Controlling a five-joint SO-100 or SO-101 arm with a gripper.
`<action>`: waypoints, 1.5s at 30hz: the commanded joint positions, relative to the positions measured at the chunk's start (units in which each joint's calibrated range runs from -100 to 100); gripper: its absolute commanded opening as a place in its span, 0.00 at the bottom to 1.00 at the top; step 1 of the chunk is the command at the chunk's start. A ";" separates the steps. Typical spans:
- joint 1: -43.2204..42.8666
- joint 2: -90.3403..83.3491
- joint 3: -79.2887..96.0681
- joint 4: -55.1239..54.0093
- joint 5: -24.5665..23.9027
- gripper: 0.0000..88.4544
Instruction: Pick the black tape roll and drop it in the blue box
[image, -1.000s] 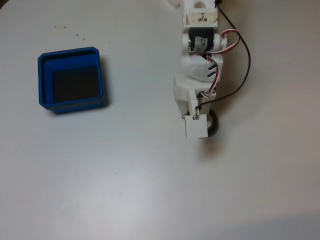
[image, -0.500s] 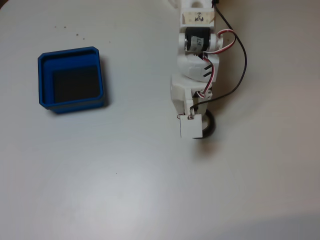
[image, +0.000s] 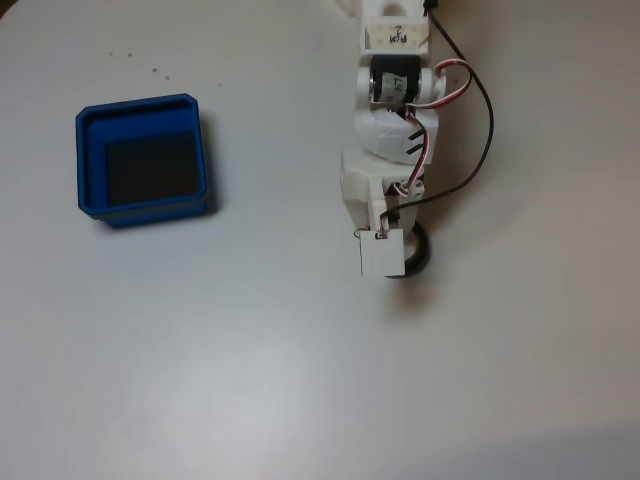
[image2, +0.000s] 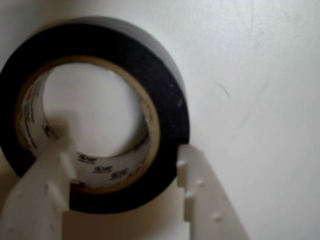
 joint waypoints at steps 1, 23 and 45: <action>0.54 -5.03 -2.80 -0.23 -0.18 0.25; 0.84 -8.54 -2.35 -0.06 -0.18 0.24; 2.69 -6.20 -2.08 -0.06 -0.18 0.24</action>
